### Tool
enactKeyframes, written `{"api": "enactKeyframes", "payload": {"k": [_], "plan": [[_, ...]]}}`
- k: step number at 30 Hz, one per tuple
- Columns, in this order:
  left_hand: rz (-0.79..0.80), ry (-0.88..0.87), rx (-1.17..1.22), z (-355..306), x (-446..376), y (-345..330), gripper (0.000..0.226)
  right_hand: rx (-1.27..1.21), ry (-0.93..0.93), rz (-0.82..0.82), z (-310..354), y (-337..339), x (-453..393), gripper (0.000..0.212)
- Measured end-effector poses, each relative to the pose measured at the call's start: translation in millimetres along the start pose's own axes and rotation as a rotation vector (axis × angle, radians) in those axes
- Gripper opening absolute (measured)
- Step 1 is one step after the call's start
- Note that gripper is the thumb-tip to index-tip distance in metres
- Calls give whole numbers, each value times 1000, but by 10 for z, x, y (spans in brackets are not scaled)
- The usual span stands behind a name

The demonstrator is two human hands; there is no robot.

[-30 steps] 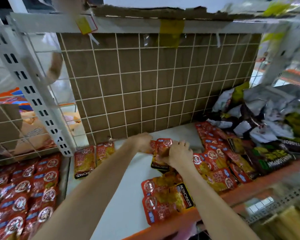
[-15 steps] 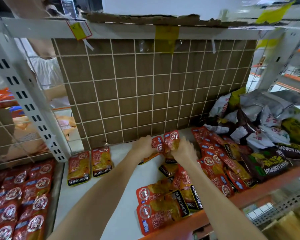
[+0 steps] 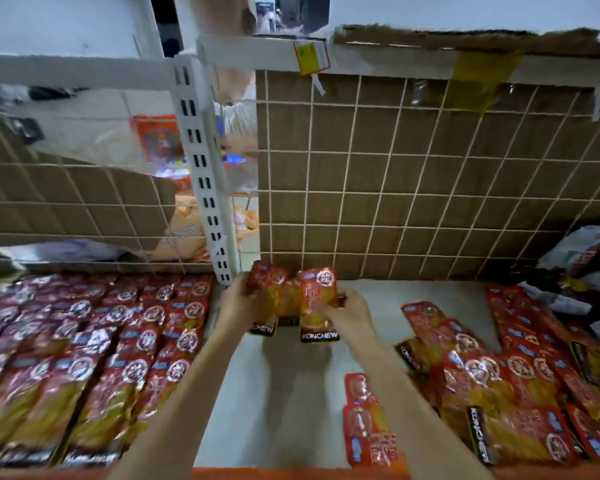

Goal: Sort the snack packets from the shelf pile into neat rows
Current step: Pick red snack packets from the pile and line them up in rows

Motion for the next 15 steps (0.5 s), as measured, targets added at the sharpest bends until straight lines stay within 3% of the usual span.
{"api": "enactKeyframes", "payload": {"k": [5, 10, 13, 15], "plan": [[13, -26, -141, 207, 55, 166, 31, 107, 23, 30, 17, -505, 60, 38], [4, -33, -393, 617, -311, -114, 54, 425, 67, 52, 7, -574, 18, 38], [-67, -28, -455, 453, -77, -69, 53, 602, 150, 29, 26, -562, 15, 47], [-81, -31, -574, 419, 14, -64, 53, 586, 187, 38, 19, -576, 33, 52]]}}
Point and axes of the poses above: each hand's wrist, its own x-axis away from the middle knuckle, its own y-axis out of the back of the hand, z = x × y, the point moved 4 cm from there along -x, towards the middle knuckle, and after that the axes turned 10 degrees about -x, right-handed, at the moved point
